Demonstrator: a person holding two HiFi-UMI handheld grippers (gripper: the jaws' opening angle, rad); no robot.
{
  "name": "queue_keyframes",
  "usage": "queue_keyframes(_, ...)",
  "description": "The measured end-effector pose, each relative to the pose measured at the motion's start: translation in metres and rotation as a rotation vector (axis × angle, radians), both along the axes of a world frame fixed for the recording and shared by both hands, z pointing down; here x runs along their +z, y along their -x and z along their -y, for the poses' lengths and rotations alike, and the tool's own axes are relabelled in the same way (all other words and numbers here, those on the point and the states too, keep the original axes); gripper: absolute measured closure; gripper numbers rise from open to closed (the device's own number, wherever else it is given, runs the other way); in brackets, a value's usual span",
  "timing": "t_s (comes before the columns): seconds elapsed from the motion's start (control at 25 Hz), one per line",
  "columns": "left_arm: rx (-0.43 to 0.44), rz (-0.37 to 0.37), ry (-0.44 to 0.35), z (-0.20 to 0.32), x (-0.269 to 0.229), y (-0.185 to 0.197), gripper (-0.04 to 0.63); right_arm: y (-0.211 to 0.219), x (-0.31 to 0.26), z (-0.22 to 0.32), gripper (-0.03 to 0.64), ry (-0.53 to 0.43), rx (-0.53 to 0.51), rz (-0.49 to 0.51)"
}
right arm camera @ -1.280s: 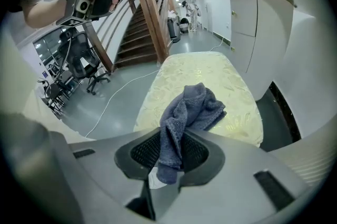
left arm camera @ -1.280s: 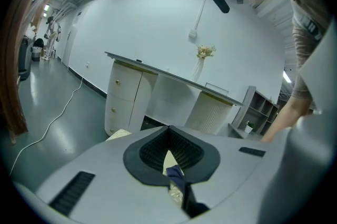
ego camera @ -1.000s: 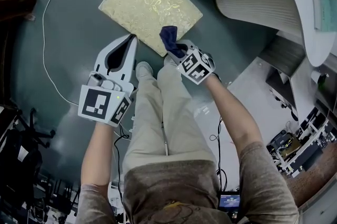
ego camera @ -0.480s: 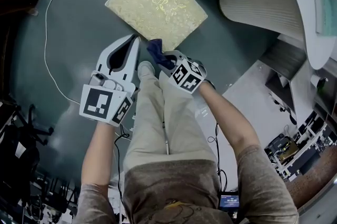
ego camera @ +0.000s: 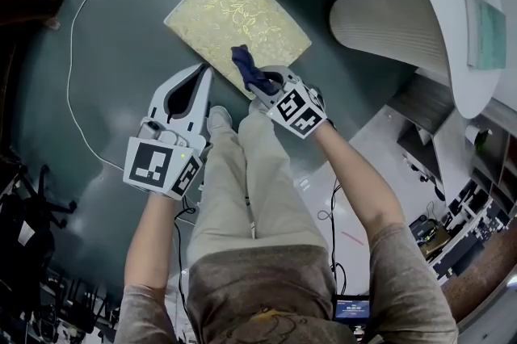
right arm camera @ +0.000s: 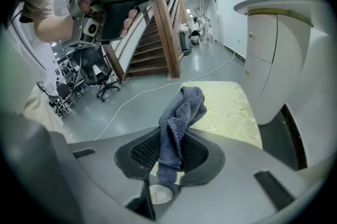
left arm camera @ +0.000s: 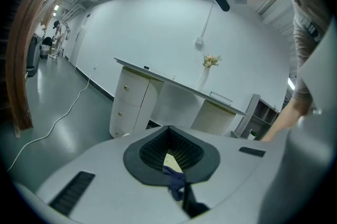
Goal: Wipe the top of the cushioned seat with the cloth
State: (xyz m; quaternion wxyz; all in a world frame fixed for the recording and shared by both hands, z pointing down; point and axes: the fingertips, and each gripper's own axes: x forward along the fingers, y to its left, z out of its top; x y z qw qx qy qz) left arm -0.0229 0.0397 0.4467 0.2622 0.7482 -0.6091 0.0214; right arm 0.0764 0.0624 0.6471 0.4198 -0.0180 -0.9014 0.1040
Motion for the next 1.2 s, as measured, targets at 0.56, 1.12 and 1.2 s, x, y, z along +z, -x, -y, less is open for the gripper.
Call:
queue_keyframes(0.56,-0.034,-0.009,0.016,0.034,0.004,0.005,0.580,-0.053,0.020,0.174,0.520,-0.189,0.126,-0.182)
queue_keyframes(1.12,-0.107,-0.007,0.036,0.047,0.016,0.017,0.580,-0.048,0.064,0.192,0.520,-0.098,0.110,-0.269)
queue_keyframes(1.2,-0.111,-0.008,0.038,0.046,0.017,0.018,0.580,-0.046,0.064,0.187,0.522,-0.085,0.097,-0.267)
